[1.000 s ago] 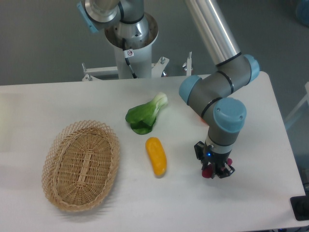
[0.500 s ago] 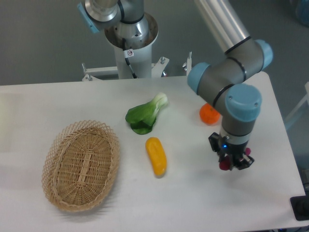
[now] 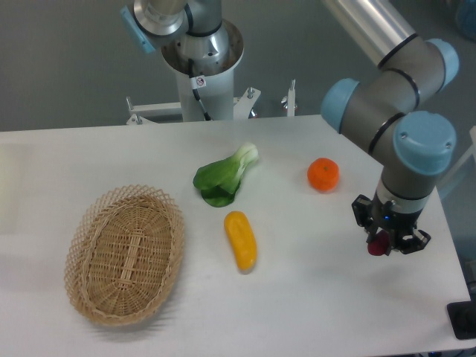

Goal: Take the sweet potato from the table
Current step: 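Lift the held sweet potato up and back toward the tangerine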

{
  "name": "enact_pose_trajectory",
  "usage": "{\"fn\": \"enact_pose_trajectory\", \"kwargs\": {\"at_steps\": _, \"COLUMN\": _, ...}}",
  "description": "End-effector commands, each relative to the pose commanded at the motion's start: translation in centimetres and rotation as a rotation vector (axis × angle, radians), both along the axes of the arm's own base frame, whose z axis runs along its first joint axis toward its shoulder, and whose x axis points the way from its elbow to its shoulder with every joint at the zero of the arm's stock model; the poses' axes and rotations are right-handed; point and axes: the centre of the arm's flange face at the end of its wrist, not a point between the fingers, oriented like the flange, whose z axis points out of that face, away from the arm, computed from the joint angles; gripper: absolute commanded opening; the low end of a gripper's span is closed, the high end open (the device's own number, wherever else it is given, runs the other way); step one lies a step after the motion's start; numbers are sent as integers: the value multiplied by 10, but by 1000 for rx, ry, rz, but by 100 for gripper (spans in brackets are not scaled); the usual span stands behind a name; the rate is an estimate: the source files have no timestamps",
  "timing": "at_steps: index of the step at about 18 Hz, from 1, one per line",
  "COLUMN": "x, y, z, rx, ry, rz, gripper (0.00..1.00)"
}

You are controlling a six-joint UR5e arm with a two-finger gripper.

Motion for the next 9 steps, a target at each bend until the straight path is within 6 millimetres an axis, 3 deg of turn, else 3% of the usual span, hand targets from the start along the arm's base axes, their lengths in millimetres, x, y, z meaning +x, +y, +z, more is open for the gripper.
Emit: {"fn": "enact_pose_trajectory", "kwargs": {"at_steps": 9, "x": -1, "y": 0, "z": -1, "rx": -4, "ry": 4, "rz": 4, "gripper": 12}}
